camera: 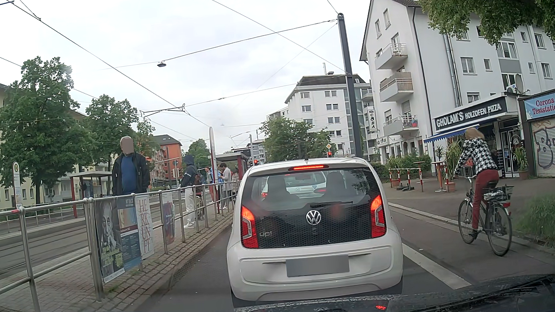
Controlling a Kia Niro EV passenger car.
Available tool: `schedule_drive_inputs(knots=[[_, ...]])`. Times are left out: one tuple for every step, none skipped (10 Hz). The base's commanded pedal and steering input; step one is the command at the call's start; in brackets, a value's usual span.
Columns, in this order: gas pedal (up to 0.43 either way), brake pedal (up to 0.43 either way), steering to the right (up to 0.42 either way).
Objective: Follow the waypoints while adhering to traffic rules and regulations
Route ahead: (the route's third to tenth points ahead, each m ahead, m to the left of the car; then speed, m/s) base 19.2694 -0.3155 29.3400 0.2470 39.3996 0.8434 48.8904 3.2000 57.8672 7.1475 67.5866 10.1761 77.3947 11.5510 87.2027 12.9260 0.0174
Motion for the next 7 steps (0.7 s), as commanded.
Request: schedule_drive_inputs(knots=[[0.000,0.207,-0.016],[0.000,0.213,-0.016],[0.000,0.213,-0.016],[0.000,0.207,-0.016],[0.000,0.207,-0.016],[0.000,0.213,-0.016],[0.000,0.207,-0.016]])
